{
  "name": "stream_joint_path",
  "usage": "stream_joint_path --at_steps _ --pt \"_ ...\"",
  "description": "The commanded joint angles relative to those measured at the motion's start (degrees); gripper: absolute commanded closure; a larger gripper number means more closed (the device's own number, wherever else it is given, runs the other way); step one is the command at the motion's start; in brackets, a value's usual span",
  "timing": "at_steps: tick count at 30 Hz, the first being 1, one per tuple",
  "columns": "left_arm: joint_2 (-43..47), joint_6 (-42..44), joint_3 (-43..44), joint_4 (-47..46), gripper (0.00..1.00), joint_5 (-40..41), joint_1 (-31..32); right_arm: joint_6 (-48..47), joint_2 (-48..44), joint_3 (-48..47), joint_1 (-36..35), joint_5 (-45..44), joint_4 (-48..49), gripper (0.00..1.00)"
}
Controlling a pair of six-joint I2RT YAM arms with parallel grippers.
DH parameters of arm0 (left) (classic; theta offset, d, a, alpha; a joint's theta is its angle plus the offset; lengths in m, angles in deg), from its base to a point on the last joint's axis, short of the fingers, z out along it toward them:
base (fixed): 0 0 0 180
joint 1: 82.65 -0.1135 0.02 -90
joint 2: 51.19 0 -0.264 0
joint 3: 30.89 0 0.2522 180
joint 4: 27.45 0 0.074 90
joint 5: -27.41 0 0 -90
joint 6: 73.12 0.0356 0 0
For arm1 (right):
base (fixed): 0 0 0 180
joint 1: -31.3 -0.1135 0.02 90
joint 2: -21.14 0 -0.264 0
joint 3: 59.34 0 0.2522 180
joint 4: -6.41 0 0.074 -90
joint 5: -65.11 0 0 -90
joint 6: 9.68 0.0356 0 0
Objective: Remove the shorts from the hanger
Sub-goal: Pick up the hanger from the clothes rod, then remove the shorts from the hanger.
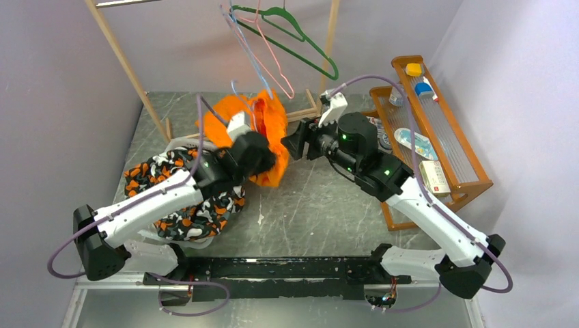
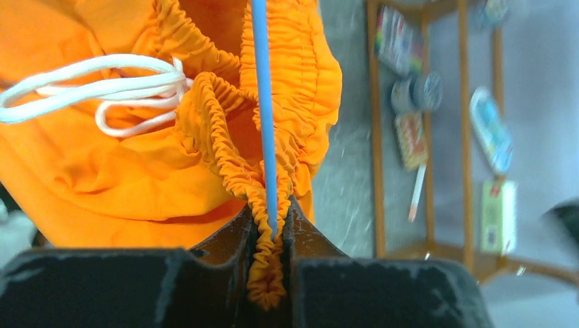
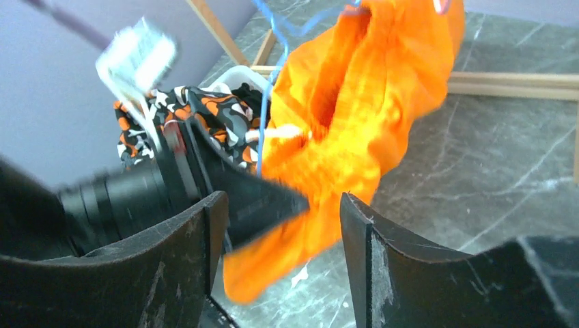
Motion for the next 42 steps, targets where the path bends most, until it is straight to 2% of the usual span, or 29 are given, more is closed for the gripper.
stream_joint_path --at_steps 1,4,9,13,20,26,30,33,34,35,39,41,42 --pt "2.63 -11.57 -6.95 -0.64 0.93 12.02 12.0 4.92 -3.66 -0.71 0.29 -3.09 -5.79 0.35" --pt "2.09 -12.93 -10.3 -3.62 0.93 16.0 18.1 7.44 -3.82 0.58 0.34 -3.23 -7.13 0.35" --pt "-2.63 -8.57 -8.88 -6.13 0.93 18.9 24.39 12.42 -0.45 0.46 0.38 -2.21 -11.41 0.33" --pt "-4.24 -5.41 -10.18 -9.33 0.93 19.4 26.23 18.63 1.61 3.1 0.33 -4.3 -14.62 0.34" --pt "-3.59 5.34 -15.26 -22.66 0.93 14.37 27.71 20.2 4.07 8.11 0.3 -1.41 -10.66 0.33" --pt "-6.33 8.8 -12.64 -21.39 0.93 10.83 28.75 20.83 7.81 9.34 0.29 -1.16 -8.17 0.35" --pt "-5.83 7.28 -12.86 -19.44 0.93 12.59 29.17 23.54 9.14 9.75 0.29 -7.64 -11.19 0.48" --pt "-4.6 6.17 -13.54 -17.9 0.93 14.29 29.09 23.62 7.69 10.69 0.27 -10.75 -11.7 0.75" --pt "-4.28 6.2 -13.64 -17.56 0.93 14.59 29.11 23.66 6.82 11.24 0.24 -11.37 -11.16 0.82" --pt "-4.09 6.58 -13.75 -17.57 0.92 14.76 29.13 23.2 5.8 11.93 0.29 -11.49 -10.33 0.86" --pt "-4.47 10.87 -12.05 -15.7 0.82 10.37 29.1 21.24 1.9 14.27 0.52 -14.34 -8.17 0.99" --pt "-5.02 10.52 -10.36 -12.68 0.51 9.63 29.07 19.4 -0.03 16.03 1.16 -14.43 -6.58 1.0" --pt "-4.82 9.6 -10.21 -11.3 0.4 9.5 29.03 18.47 -0.9 16.62 1.84 -14.1 -5.86 1.0"
